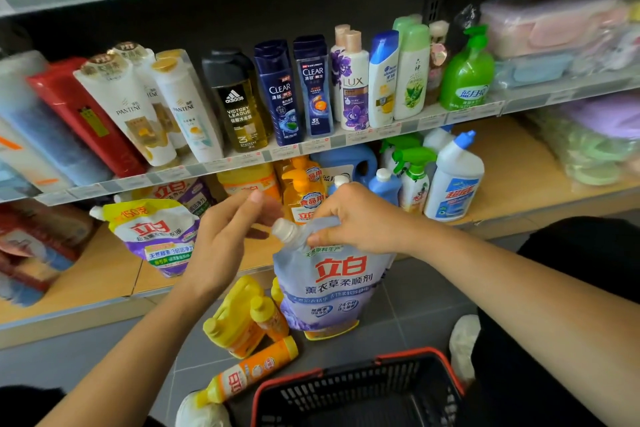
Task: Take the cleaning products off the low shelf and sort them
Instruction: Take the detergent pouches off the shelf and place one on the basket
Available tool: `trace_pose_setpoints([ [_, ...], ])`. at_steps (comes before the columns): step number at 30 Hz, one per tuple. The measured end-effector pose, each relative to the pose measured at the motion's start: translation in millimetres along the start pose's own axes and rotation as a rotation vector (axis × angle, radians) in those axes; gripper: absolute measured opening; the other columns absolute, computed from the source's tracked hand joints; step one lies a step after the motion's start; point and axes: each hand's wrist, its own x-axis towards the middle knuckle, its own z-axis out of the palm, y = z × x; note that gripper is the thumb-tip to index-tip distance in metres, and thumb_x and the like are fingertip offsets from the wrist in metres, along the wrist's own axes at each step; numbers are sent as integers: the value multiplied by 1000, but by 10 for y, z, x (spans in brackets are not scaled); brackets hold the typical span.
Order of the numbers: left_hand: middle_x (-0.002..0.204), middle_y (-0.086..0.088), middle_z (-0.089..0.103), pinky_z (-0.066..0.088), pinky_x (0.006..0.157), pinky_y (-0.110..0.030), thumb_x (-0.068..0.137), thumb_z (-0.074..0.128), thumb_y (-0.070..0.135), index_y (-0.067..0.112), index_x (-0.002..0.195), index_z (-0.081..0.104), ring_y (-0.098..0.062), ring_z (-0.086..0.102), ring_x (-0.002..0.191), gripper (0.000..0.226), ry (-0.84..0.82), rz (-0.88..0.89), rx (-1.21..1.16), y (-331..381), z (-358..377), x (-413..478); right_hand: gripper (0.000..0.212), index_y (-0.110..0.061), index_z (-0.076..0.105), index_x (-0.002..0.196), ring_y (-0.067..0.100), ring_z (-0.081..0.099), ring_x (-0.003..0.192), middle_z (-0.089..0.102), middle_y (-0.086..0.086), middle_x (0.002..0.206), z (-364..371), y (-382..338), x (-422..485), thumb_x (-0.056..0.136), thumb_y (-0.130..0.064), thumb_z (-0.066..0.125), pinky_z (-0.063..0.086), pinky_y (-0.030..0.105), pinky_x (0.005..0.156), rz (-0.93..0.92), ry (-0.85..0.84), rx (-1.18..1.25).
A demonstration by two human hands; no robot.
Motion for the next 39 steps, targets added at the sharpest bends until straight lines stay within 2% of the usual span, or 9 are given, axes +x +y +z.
trace_pose_setpoints([
  [5, 110, -13, 74, 56, 76, -25, 95, 58, 13, 12, 107, 75, -26, 68, 103, 21, -115, -44, -223, 37, -41, -7, 34, 10, 71, 83, 15, 40, 60, 59, 31, 72, -18, 8, 21, 87, -23, 77, 26, 33, 56, 9, 38, 39],
  [10, 106, -14, 74, 56, 75, -22, 82, 61, -18, 9, 107, 74, -25, 70, 97, 39, -137, -13, -186, 14, -68, -16, 33, 10, 70, 79, 14, 36, 60, 51, 29, 67, -30, 6, 25, 87, -22, 78, 24, 33, 56, 17, 52, 57],
  [14, 88, -6, 74, 54, 66, -21, 84, 77, 15, 15, 101, 76, -19, 64, 77, 17, -76, 2, -77, 11, -32, -25, 33, 11, 70, 80, 18, 40, 62, 57, 34, 75, -20, -9, 11, 87, -20, 77, 31, 40, 56, 22, 44, 56],
  [17, 71, -4, 67, 51, 57, -22, 80, 75, 31, 13, 92, 76, -17, 59, 65, 22, -24, -7, -28, 5, 7, -21, 33, 12, 69, 80, 19, 42, 62, 59, 34, 75, -10, -17, 11, 87, -20, 77, 35, 44, 57, 27, 40, 51],
  [21, 65, -11, 65, 50, 52, -21, 74, 76, 44, 10, 84, 74, -15, 61, 59, 36, 13, 3, 24, 3, 13, -27, 34, 13, 69, 79, 19, 41, 61, 58, 35, 74, 1, -21, 6, 87, -19, 77, 29, 35, 56, 28, 34, 53],
  [26, 83, -4, 73, 56, 66, -29, 82, 81, 20, 16, 96, 77, -18, 67, 76, 16, -53, 19, 40, 35, -30, -32, 31, 10, 71, 79, 18, 42, 60, 59, 33, 73, 3, -14, 11, 87, -19, 77, 29, 33, 56, 32, 28, 60],
  [32, 115, 1, 75, 57, 90, -29, 87, 66, -13, 18, 115, 74, -19, 69, 111, 42, -245, 151, 56, 29, -93, -39, 32, 10, 71, 80, 18, 42, 61, 59, 33, 74, 4, -4, 20, 87, -20, 77, 28, 33, 56, 30, 43, 46],
  [36, 100, 2, 77, 60, 78, -30, 89, 72, 17, 17, 108, 76, -17, 72, 93, 19, -115, 100, 59, 21, -65, -40, 36, 13, 69, 81, 20, 43, 63, 59, 36, 78, 4, -1, 31, 87, -21, 77, 33, 40, 55, 23, 49, 46],
  [39, 86, 0, 74, 56, 65, -22, 95, 60, 33, 18, 103, 77, -17, 66, 79, 24, -79, 1, -8, 13, -49, -27, 37, 14, 68, 80, 26, 44, 61, 59, 36, 78, 12, 10, 35, 87, -22, 78, 29, 34, 55, 9, 55, 48],
])
